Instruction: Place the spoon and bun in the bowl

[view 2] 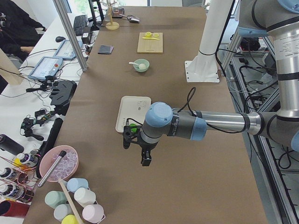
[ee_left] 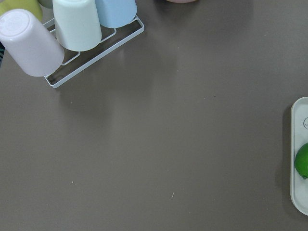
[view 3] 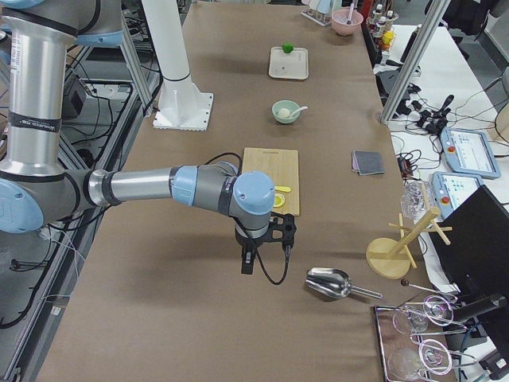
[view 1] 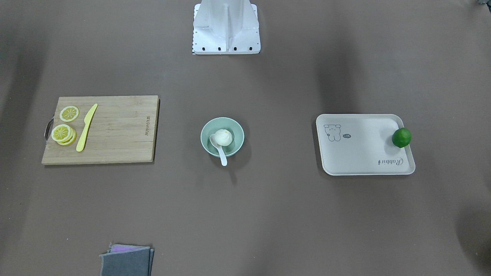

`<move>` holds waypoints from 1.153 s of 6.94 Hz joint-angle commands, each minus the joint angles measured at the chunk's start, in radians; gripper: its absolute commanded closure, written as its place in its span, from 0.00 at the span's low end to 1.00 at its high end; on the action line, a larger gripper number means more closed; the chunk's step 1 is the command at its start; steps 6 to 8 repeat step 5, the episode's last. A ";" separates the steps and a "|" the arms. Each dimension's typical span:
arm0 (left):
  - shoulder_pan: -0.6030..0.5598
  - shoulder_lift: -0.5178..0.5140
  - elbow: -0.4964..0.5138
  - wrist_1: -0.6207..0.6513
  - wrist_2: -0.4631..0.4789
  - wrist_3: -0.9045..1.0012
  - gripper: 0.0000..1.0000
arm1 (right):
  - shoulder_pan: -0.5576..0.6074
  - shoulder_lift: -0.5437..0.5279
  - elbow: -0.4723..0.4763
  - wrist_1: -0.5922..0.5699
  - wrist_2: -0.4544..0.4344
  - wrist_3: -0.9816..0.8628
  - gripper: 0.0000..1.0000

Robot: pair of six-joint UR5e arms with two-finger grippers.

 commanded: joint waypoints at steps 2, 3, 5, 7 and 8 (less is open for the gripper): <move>0.001 -0.003 -0.005 0.000 -0.002 0.002 0.02 | 0.000 -0.007 -0.002 0.004 0.006 -0.002 0.00; 0.001 -0.003 -0.010 0.000 -0.005 0.002 0.02 | 0.000 -0.008 -0.002 0.004 0.009 0.000 0.00; 0.001 -0.017 -0.007 0.000 -0.003 0.002 0.02 | 0.000 -0.008 -0.002 0.004 0.013 0.000 0.00; 0.001 -0.017 -0.007 0.000 -0.003 0.002 0.02 | 0.000 -0.008 -0.002 0.004 0.013 0.000 0.00; 0.001 -0.017 -0.007 0.000 -0.003 0.002 0.02 | 0.000 -0.008 -0.002 0.004 0.013 0.000 0.00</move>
